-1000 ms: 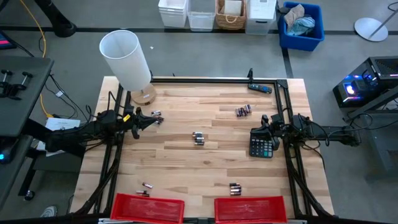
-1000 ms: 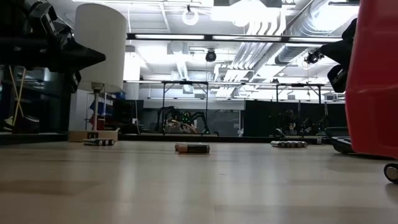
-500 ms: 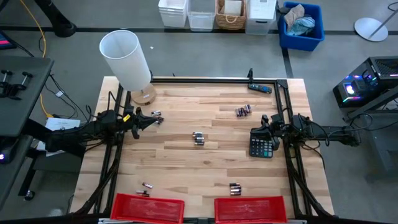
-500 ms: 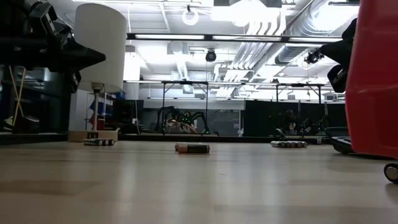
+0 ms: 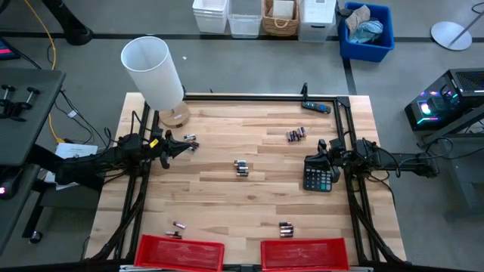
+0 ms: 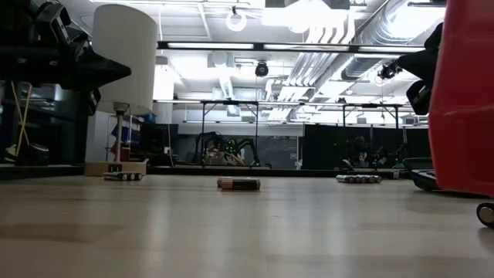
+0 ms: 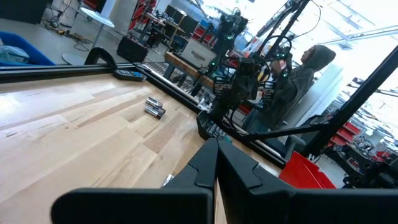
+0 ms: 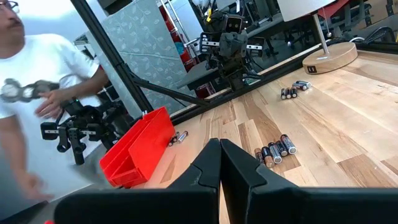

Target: Sort batteries

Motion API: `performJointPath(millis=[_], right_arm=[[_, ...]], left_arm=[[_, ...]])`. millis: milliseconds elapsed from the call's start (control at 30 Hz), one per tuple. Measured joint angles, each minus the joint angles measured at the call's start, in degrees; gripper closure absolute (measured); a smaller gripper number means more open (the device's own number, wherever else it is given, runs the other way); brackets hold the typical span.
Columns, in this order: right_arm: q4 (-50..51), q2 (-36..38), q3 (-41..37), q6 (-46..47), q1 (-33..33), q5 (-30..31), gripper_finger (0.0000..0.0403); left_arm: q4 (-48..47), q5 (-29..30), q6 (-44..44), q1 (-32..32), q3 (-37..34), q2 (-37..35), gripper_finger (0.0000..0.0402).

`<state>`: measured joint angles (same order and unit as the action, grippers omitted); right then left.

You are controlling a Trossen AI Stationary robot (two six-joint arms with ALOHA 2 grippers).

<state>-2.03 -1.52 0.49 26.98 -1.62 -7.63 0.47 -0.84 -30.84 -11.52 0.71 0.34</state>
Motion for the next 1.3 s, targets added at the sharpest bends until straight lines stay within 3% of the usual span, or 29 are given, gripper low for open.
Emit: performJointPath(millis=[1300], right_arm=[[0.01, 0.00, 0.00, -1.41, 0.01, 0.48, 0.0402]], left_arm=[[0.00, 0.02, 0.00, 0.00, 0.00, 0.00, 0.0401]])
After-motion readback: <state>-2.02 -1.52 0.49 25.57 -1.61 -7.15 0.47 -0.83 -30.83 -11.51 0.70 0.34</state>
